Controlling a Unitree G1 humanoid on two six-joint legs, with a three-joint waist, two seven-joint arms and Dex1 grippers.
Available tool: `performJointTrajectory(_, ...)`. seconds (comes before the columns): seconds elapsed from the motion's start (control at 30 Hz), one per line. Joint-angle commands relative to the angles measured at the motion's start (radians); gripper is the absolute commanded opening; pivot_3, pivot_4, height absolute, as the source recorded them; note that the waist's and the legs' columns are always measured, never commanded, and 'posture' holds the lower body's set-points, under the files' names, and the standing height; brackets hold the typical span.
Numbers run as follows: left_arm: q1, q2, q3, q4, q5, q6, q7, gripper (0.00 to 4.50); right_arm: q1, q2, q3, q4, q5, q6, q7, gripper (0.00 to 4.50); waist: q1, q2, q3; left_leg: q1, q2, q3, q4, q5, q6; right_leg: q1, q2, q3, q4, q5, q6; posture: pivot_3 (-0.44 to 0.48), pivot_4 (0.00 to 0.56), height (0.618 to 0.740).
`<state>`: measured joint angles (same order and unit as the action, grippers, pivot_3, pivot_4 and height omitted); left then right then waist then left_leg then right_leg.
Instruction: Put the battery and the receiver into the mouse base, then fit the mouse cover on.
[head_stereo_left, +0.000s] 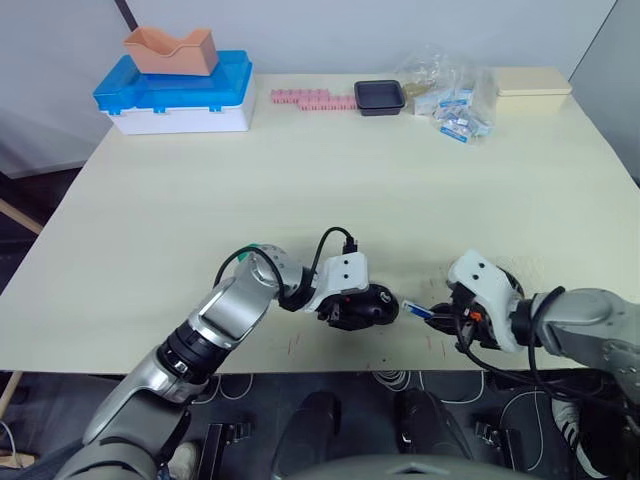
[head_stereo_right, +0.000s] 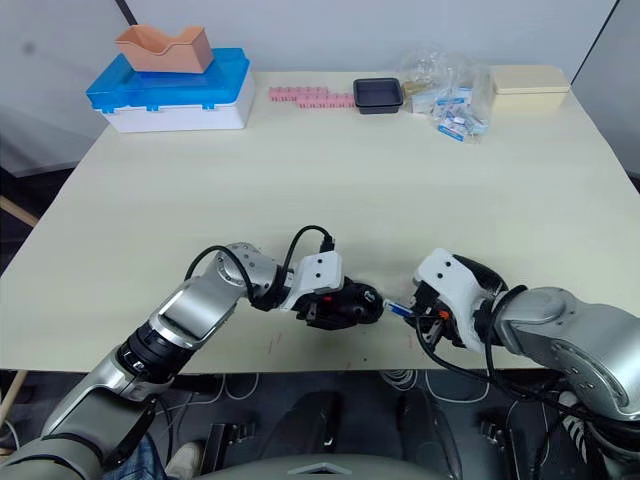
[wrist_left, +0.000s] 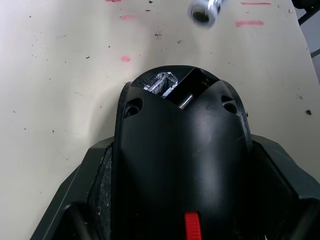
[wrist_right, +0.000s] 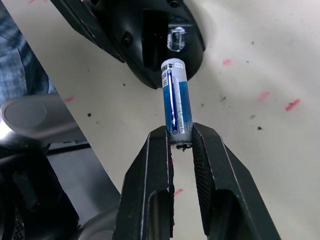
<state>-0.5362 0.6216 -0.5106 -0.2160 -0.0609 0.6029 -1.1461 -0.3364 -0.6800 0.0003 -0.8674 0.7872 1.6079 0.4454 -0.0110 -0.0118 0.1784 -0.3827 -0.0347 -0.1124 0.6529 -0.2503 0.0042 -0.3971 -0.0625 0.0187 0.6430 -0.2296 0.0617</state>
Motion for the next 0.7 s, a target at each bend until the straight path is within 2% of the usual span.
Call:
performJointTrajectory(0.03, 0.013, -0.003, -0.026, -0.017, 0.011, 0.014, 0.005, 2.95, -0.024, 0.042, 0.021, 0.011, 0.053, 0.007, -0.083, 0.03, 0.000, 0.000, 0.000, 0.000, 0.000, 0.000, 0.000, 0.000, 0.000, 0.000, 0.000, 0.000, 0.000, 0.000, 0.000, 0.000, 0.150, 0.740)
performJointTrajectory(0.33, 0.033, -0.004, -0.023, -0.050, 0.000, 0.039, 0.023, 2.95, -0.049, 0.090, 0.050, 0.104, 0.211, 0.007, -0.291, 0.03, -0.001, 0.000, 0.000, 0.000, 0.000, 0.000, 0.000, 0.000, 0.000, 0.000, 0.000, 0.000, 0.000, 0.000, 0.000, 0.000, 0.150, 0.740)
performJointTrajectory(0.7, 0.041, -0.006, -0.023, -0.071, 0.001, 0.051, 0.041, 2.95, -0.116, 0.057, 0.109, 0.211, 0.491, 0.007, -0.517, 0.03, -0.001, 0.000, 0.000, 0.000, 0.000, -0.001, 0.000, 0.000, 0.000, 0.000, 0.000, 0.000, 0.000, 0.000, 0.000, 0.000, 0.150, 0.740)
